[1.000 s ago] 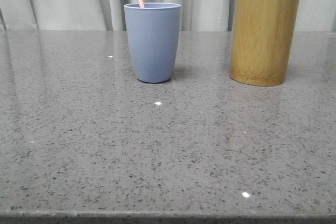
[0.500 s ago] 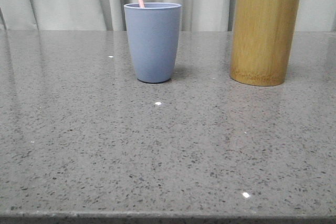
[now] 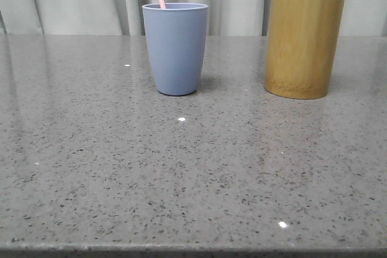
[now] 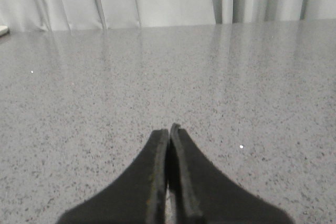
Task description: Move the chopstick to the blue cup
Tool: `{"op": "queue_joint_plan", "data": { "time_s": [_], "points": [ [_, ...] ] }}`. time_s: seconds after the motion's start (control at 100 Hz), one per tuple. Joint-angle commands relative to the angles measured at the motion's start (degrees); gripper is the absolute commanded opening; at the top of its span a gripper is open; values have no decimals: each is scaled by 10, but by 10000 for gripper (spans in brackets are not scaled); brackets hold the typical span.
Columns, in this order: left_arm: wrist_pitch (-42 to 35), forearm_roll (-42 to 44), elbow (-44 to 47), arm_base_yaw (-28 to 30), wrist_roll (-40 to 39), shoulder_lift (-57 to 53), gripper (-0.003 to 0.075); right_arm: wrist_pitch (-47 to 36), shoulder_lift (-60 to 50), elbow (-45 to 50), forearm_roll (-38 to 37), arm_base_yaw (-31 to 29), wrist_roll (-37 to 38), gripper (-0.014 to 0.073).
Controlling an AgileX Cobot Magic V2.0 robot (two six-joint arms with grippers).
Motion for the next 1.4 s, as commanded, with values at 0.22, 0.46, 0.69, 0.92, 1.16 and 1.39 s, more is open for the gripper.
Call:
{"op": "queue_joint_plan", "data": {
  "time_s": [0.22,0.46,0.69,0.92,1.16,1.39],
  "points": [
    [-49,-7,4,2,0,-20,-19,-46,6,-15,-7,-2,-4,-62],
    [-49,-7,4,2,0,-20,-19,-46,6,-15,-7,-2,-4,-62],
    [-49,-7,4,2,0,-20,-19,-46,6,-15,-7,-2,-4,-62],
    [-49,-7,4,2,0,-20,-19,-46,6,-15,-7,-2,-5,-62],
    [-49,-7,4,2,0,-20,-19,-76,6,12,-14,-4,-5,-62],
    [-49,-7,4,2,0,-20,-19,-151,4,76,-14,-62,-5,-62]
  ]
}}
